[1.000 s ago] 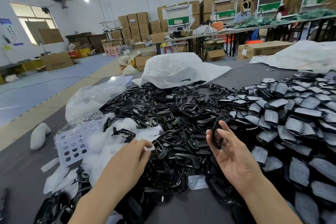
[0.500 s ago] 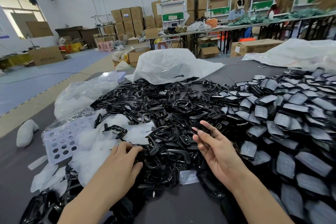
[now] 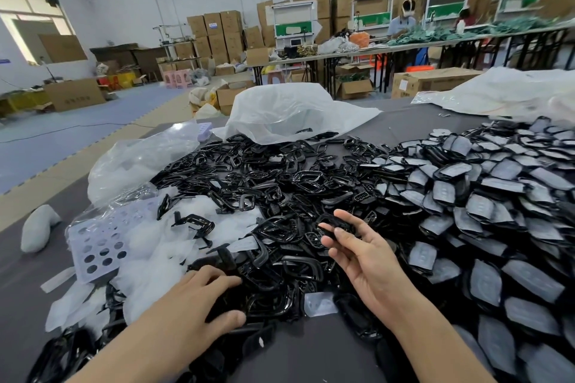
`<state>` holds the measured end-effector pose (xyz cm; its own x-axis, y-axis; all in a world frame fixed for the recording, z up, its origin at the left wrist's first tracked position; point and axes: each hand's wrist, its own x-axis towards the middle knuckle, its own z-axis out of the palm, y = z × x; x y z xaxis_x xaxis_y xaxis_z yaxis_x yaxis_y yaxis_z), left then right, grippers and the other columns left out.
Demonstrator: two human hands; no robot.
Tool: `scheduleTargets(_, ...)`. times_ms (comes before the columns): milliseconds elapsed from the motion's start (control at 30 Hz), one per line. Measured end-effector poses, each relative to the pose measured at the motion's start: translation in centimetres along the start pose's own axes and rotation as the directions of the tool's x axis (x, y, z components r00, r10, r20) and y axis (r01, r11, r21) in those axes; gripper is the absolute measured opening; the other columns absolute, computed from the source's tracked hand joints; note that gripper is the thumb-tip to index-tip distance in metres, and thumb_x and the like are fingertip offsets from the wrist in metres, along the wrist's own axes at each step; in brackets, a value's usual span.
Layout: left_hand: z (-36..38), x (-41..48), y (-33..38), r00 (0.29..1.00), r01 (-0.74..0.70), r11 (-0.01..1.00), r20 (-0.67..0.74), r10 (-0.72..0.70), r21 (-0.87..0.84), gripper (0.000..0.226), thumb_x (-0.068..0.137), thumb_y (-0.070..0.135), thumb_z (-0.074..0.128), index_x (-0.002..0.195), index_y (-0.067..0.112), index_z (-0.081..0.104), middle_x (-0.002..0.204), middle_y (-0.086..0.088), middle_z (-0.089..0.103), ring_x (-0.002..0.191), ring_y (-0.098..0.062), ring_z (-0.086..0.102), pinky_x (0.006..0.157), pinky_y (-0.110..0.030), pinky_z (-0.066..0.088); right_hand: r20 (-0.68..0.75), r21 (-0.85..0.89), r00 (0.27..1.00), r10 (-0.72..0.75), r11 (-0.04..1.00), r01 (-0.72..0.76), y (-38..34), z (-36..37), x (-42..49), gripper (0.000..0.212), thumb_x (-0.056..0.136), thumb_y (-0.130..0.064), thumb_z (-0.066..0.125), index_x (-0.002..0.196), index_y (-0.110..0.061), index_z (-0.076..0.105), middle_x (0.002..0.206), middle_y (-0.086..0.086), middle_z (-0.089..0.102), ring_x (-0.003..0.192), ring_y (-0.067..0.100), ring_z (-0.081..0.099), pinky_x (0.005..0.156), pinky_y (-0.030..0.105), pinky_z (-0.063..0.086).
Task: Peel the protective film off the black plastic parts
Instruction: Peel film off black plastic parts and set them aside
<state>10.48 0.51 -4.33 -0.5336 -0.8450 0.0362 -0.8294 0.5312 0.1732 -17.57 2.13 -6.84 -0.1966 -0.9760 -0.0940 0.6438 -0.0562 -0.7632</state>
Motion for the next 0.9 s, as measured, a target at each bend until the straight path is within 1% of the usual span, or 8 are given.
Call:
scheduleTargets(200, -0.3, 0.2, 0.7, 0.998, -0.014, 0.999, -0.062, 0.016, 0.031, 0.028, 0.099, 0.055, 0.043, 0.125, 0.043, 0.044, 0.119, 0.025, 0.039, 0.117, 0.005, 0.038, 0.098, -0.015, 0.035, 0.001, -0.009, 1.000, -0.010, 1.000, 0.010, 0.1, 0.1, -0.2, 0.028, 0.099, 0.004, 0.052, 0.121, -0.011, 0.063, 0.102, 0.014, 0.078, 0.076, 0.016, 0.075, 0.063, 0.021, 0.058)
scheduleTargets(300, -0.4, 0.2, 1.0, 0.990, 0.012, 1.000, -0.144, -0.014, -0.009, 0.019, 0.097, 0.056, 0.045, 0.110, 0.043, 0.042, 0.109, 0.026, 0.044, 0.105, 0.005, 0.045, 0.087, -0.018, 0.043, 0.003, -0.016, 1.000, -0.014, 1.000, 0.014, 0.0, 0.2, -0.2, 0.028, 0.101, 0.003, 0.050, 0.121, -0.010, 0.064, 0.104, 0.015, 0.077, 0.079, 0.018, 0.075, 0.065, 0.022, 0.059)
scheduleTargets(433, -0.6, 0.7, 1.6, 0.967, 0.031, 0.999, -0.253, -0.040, -0.039, 0.019, 0.095, 0.039, 0.062, 0.091, 0.040, 0.043, 0.084, 0.028, 0.050, 0.084, 0.003, 0.046, 0.080, -0.021, 0.031, 0.004, 0.001, 1.000, 0.000, 1.000, 0.000, 0.0, 0.4, -0.3, 0.028, 0.104, 0.001, 0.043, 0.121, -0.008, 0.064, 0.107, 0.018, 0.076, 0.087, 0.023, 0.076, 0.068, 0.024, 0.060)
scheduleTargets(500, -0.7, 1.2, 2.2, 0.926, 0.017, 0.986, -0.369, -0.078, -0.165, 0.019, 0.092, 0.028, 0.069, 0.089, 0.038, 0.054, 0.081, 0.027, 0.058, 0.083, 0.007, 0.050, 0.080, -0.021, 0.034, -0.004, 0.000, 1.000, -0.006, 1.000, 0.006, 0.0, 0.6, -0.3, 0.029, 0.105, 0.001, 0.043, 0.119, -0.008, 0.066, 0.104, 0.016, 0.077, 0.088, 0.025, 0.077, 0.069, 0.024, 0.060)
scheduleTargets(567, -0.7, 1.7, 3.6, 0.870, -0.053, 0.897, -0.461, -0.174, -0.438, 0.016, 0.090, 0.022, 0.070, 0.090, 0.037, 0.066, 0.085, 0.026, 0.068, 0.086, 0.007, 0.060, 0.077, -0.011, 0.041, -0.026, -0.049, 0.999, -0.043, 0.998, 0.042, 0.1, 0.8, -0.4, 0.030, 0.103, 0.001, 0.047, 0.116, -0.012, 0.071, 0.094, 0.008, 0.077, 0.087, 0.025, 0.077, 0.070, 0.022, 0.060)
scheduleTargets(667, -0.3, 3.3, 6.7, 0.871, -0.122, 0.670, -0.403, -0.281, -0.732, 0.023, 0.092, 0.019, 0.068, 0.096, 0.042, 0.073, 0.087, 0.021, 0.073, 0.081, 0.007, 0.065, 0.074, -0.006, 0.044, -0.028, -0.224, 0.990, -0.135, 0.966, 0.126, 0.3, 1.2, -0.6, 0.032, 0.100, 0.000, 0.054, 0.112, -0.022, 0.074, 0.080, 0.000, 0.074, 0.083, 0.021, 0.076, 0.071, 0.020, 0.059)
scheduleTargets(800, 0.9, 5.5, 9.4, 0.883, -0.113, 0.427, -0.287, -0.372, -0.897, 0.018, 0.091, 0.016, 0.070, 0.091, 0.032, 0.076, 0.077, 0.005, 0.074, 0.069, -0.003, 0.066, 0.069, -0.014, 0.051, 0.030, -0.400, 0.978, -0.205, 0.895, 0.200, 0.4, 1.6, -1.5, 0.030, 0.095, -0.003, 0.064, 0.110, -0.027, 0.074, 0.082, -0.001, 0.076, 0.076, 0.015, 0.074, 0.064, 0.019, 0.056)
scheduleTargets(900, 1.7, 6.0, 9.5, 0.892, -0.101, 0.258, -0.202, -0.404, -0.961, 0.017, 0.090, 0.016, 0.072, 0.090, 0.032, 0.078, 0.071, 0.000, 0.074, 0.064, -0.005, 0.065, 0.065, -0.014, 0.052, 0.066, -0.442, 0.973, -0.220, 0.868, 0.227, 0.2, 1.6, -1.9, 0.023, 0.094, -0.009, 0.068, 0.101, -0.028, 0.079, 0.087, 0.005, 0.077, 0.079, 0.015, 0.073, 0.066, 0.019, 0.056)
